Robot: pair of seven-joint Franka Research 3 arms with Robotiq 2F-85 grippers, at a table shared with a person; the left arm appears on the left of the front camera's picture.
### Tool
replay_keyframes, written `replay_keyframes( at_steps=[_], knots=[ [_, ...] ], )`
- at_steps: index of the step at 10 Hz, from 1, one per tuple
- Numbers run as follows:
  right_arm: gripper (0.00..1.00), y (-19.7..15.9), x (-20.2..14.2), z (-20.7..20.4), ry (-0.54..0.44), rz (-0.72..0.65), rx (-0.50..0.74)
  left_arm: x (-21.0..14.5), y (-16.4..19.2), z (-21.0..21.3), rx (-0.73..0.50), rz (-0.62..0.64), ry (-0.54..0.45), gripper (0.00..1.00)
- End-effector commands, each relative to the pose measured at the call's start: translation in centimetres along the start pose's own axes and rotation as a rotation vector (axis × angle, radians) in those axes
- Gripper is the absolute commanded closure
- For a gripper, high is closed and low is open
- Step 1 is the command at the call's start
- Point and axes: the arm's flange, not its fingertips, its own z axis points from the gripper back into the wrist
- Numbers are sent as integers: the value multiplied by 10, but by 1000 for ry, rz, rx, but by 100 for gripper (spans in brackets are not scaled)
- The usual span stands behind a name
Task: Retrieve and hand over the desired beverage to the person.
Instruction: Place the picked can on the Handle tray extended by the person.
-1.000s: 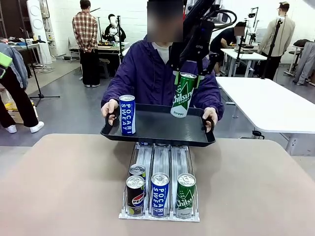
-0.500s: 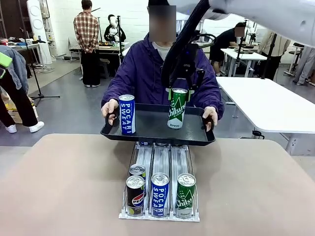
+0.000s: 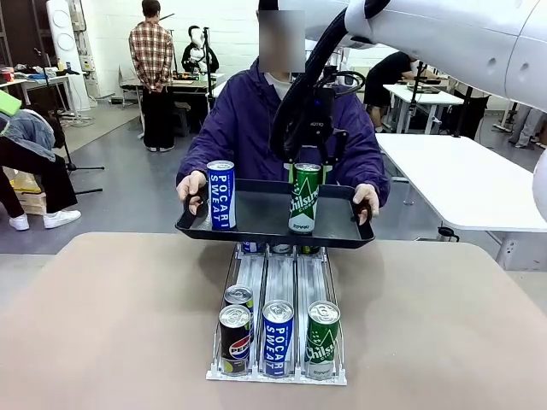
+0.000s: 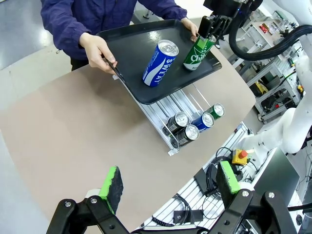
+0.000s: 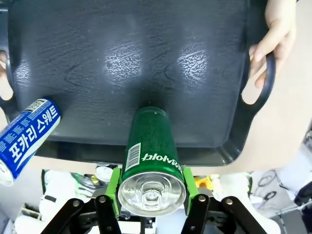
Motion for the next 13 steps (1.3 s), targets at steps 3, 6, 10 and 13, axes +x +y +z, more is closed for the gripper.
replay_keyframes(
  at_steps=[3, 6, 10, 13],
  knots=[
    [42, 10, 10, 18, -7, 18, -63, 0, 1, 1, -14, -8, -4, 0],
    [0, 10, 8, 19, -4, 31, -70, 0, 1, 1, -14, -8, -4, 0],
    [0, 11, 8, 18, -12, 37, -63, 0, 1, 1, -14, -8, -4, 0],
    [0, -7, -16, 36, -35, 42, -36, 0, 1, 1, -14, -8, -4, 0]
  ],
)
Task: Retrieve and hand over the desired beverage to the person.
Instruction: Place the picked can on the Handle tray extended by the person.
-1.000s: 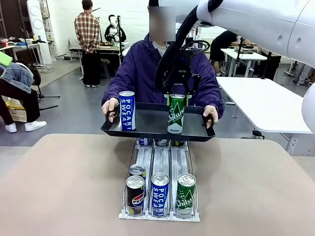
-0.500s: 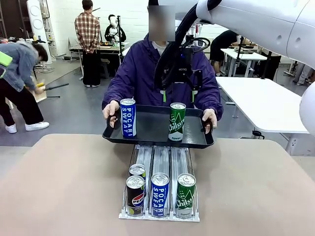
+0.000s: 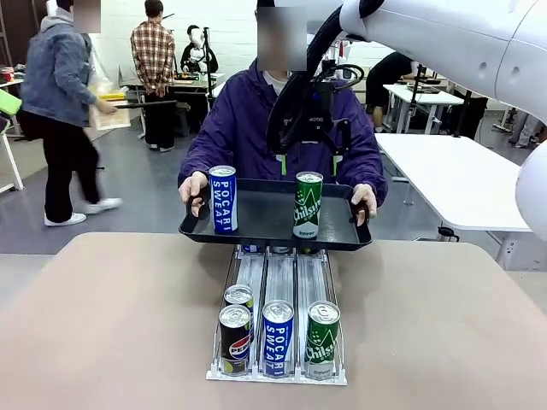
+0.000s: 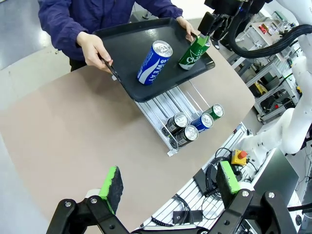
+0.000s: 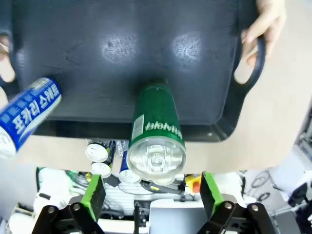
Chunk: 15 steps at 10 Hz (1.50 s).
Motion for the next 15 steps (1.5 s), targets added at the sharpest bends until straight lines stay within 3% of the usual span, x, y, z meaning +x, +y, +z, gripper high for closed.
replay_keyframes(
  at_steps=[1, 3, 7, 8, 11, 15],
  knots=[
    [0, -27, -34, 37, -65, 10, 6, -1, 1, 1, -11, -9, -2, 0],
    [0, -78, -86, 55, -154, 33, 12, -1, 1, 1, -11, -9, -2, 0],
    [0, -190, -188, 33, -334, 424, -56, -1, 1, 1, -11, -9, -2, 0],
    [0, -216, -201, 22, -369, 441, -21, -1, 1, 1, -11, -9, -2, 0],
    [0, -253, -237, -11, -452, 433, 107, -1, 1, 1, -11, -9, -2, 0],
    [0, -264, -237, -28, -433, 357, 177, -1, 1, 1, -11, -9, -2, 0]
  ],
)
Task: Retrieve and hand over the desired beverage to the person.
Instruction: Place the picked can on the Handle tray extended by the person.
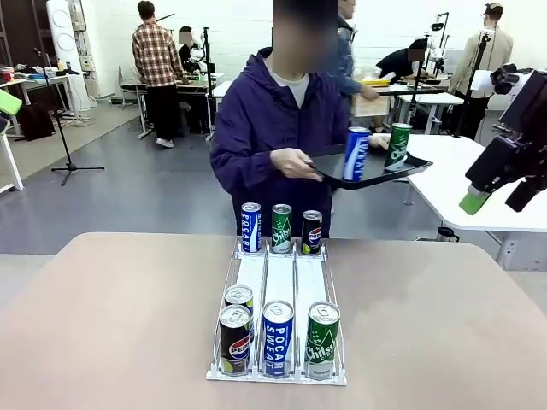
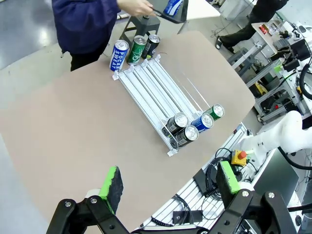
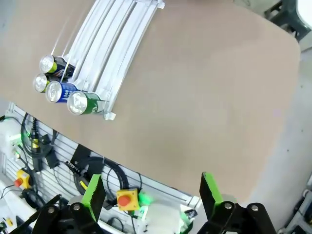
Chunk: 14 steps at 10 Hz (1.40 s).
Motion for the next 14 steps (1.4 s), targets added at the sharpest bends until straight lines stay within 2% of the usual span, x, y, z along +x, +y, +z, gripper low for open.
replay_keyframes(
  at_steps=[1, 2, 14],
  knots=[
    [0, 0, 11, -3, -14, -29, 25, -1, 1, 1, -12, -11, -2, 0],
    [0, 0, 0, 0, 0, 0, 0, -1, 1, 1, -12, -11, -2, 0],
    [0, 0, 0, 0, 0, 0, 0, -1, 1, 1, -12, -11, -2, 0]
  ],
)
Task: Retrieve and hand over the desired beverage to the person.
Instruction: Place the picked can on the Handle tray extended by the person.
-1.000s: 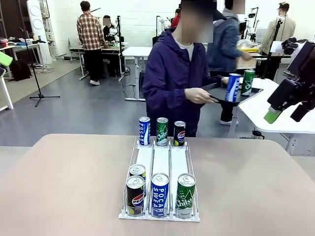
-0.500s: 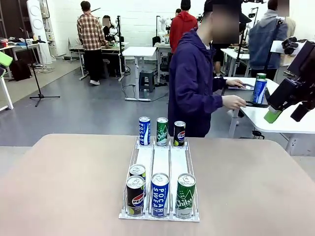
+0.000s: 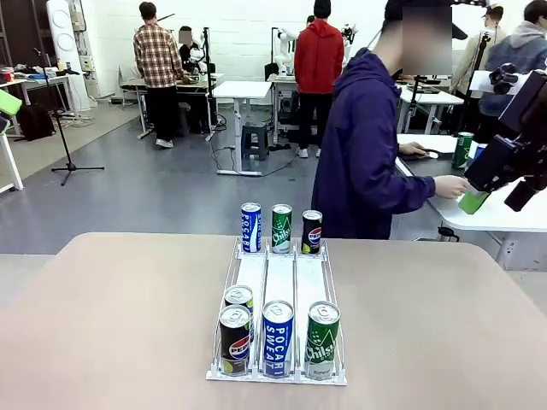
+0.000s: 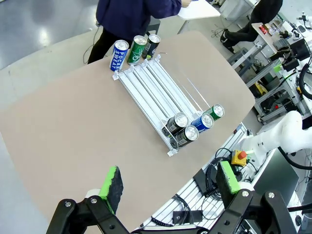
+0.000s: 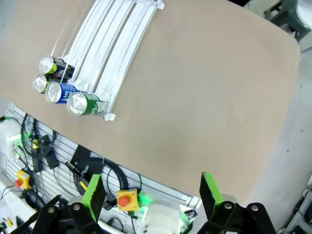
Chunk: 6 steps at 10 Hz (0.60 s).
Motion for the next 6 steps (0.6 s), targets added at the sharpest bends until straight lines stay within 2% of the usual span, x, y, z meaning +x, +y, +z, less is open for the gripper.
replay_keyframes(
  at_steps=[1, 3, 4, 6],
  knots=[
    [0, 0, -1, 0, 1, 0, 2, -1, 1, 1, -12, -11, -2, 0],
    [0, 0, 0, 0, 0, 0, 0, -1, 1, 1, -12, -11, -2, 0],
    [0, -16, -19, 14, -52, 18, 37, -1, 1, 1, -12, -11, -2, 0],
    [0, -74, -45, 48, -158, 97, 251, -1, 1, 1, -12, -11, -2, 0]
  ],
)
